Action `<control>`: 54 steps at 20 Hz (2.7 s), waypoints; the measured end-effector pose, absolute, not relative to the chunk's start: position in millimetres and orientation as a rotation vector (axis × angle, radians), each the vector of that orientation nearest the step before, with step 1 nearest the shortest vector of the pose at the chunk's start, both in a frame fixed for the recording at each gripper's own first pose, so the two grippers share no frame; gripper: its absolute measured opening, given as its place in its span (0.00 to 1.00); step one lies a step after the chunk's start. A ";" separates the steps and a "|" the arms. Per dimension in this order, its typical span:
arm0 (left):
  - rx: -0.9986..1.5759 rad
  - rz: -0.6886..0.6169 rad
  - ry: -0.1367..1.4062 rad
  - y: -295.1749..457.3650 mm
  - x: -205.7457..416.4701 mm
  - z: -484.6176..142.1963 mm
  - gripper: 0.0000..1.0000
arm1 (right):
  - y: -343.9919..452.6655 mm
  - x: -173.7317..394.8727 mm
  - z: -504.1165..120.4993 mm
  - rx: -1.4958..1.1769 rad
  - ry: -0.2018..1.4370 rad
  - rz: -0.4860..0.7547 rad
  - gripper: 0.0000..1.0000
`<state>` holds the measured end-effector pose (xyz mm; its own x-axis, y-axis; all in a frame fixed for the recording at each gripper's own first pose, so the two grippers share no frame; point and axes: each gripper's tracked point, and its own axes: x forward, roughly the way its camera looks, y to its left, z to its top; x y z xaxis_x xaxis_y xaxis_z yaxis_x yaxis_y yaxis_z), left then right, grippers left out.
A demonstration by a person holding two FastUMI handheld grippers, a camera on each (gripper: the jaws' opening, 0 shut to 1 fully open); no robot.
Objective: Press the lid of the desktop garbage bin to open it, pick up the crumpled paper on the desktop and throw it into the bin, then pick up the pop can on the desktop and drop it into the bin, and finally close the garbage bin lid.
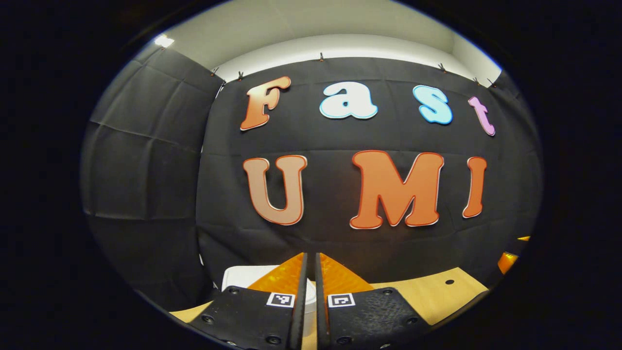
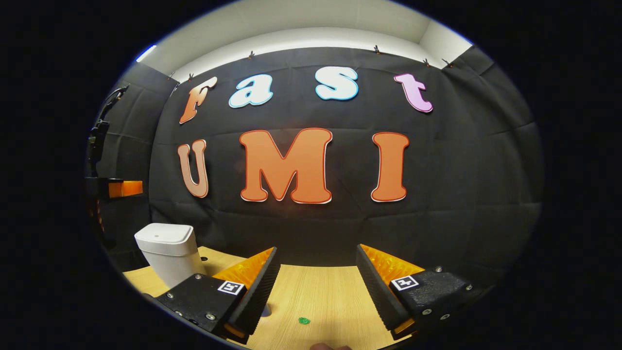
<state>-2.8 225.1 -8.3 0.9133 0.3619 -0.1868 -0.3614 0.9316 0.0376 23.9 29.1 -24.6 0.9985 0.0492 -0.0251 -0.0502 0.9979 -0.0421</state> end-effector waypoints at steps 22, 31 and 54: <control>-0.120 0.330 0.746 314.9 27.9 -172.6 0.00 | 15.4 25.0 -55.2 -0.055 0.085 0.038 0.94; -0.118 0.347 0.814 321.6 30.6 -192.4 0.00 | 13.9 25.6 -66.3 -0.058 0.110 0.048 0.94; -0.034 0.436 0.280 271.3 9.0 -19.7 0.05 | 2.1 32.1 -98.8 -0.108 0.147 0.056 0.94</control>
<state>9.0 271.3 -19.7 0.8689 0.4118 -0.2748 -0.4212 0.9066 0.0269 32.1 2.1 -98.8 0.9876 0.0482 -0.1496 -0.0640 0.9926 -0.1030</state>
